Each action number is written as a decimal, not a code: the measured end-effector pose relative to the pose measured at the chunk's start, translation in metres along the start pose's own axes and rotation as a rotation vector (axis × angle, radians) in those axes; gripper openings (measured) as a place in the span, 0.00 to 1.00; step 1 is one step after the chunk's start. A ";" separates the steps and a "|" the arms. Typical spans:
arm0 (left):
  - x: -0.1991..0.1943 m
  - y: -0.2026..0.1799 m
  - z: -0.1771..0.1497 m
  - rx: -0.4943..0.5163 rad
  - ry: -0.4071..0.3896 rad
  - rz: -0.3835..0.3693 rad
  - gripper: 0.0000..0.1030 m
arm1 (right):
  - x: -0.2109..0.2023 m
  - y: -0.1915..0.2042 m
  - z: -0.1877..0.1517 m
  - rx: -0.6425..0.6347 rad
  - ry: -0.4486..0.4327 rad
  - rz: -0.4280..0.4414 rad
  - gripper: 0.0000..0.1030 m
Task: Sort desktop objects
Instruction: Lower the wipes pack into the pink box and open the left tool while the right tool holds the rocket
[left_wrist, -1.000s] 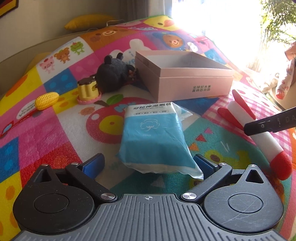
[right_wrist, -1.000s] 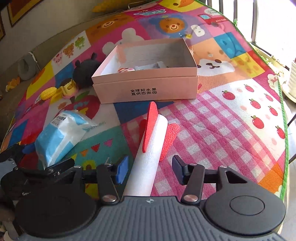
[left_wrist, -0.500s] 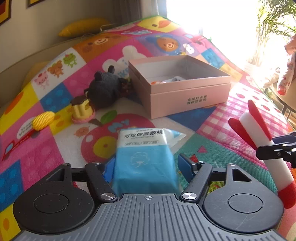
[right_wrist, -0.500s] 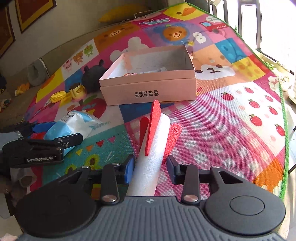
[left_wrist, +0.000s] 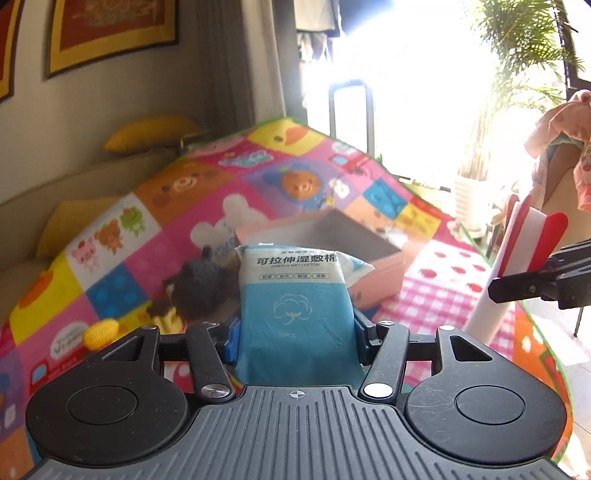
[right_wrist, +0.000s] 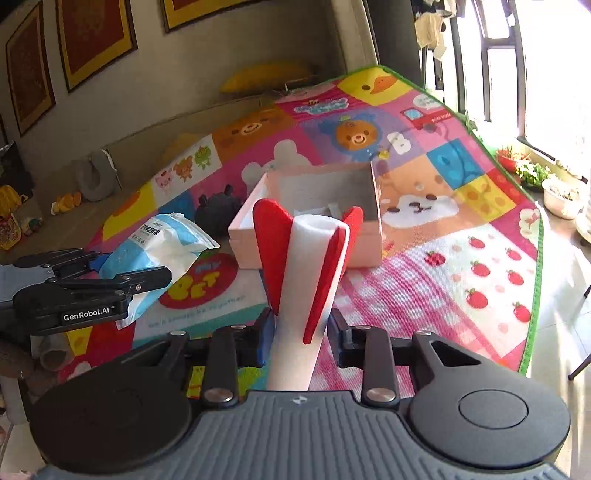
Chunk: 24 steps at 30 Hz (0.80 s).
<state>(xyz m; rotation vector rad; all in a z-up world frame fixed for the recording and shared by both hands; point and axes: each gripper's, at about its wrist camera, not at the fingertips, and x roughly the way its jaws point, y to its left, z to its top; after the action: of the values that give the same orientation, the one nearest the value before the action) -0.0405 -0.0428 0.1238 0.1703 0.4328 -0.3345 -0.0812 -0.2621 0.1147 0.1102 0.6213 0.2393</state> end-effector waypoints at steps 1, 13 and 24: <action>-0.001 -0.003 0.011 0.012 -0.027 0.000 0.58 | -0.007 0.000 0.009 -0.010 -0.036 -0.003 0.29; 0.125 -0.012 0.086 -0.077 -0.011 -0.107 0.58 | -0.011 -0.032 0.098 -0.060 -0.298 -0.061 0.29; 0.180 0.002 0.052 -0.126 0.016 -0.140 0.93 | 0.062 -0.072 0.135 -0.042 -0.209 -0.121 0.29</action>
<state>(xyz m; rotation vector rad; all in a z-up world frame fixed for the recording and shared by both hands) 0.1339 -0.1030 0.0916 0.0198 0.4813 -0.4421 0.0606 -0.3204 0.1770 0.0562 0.4128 0.1214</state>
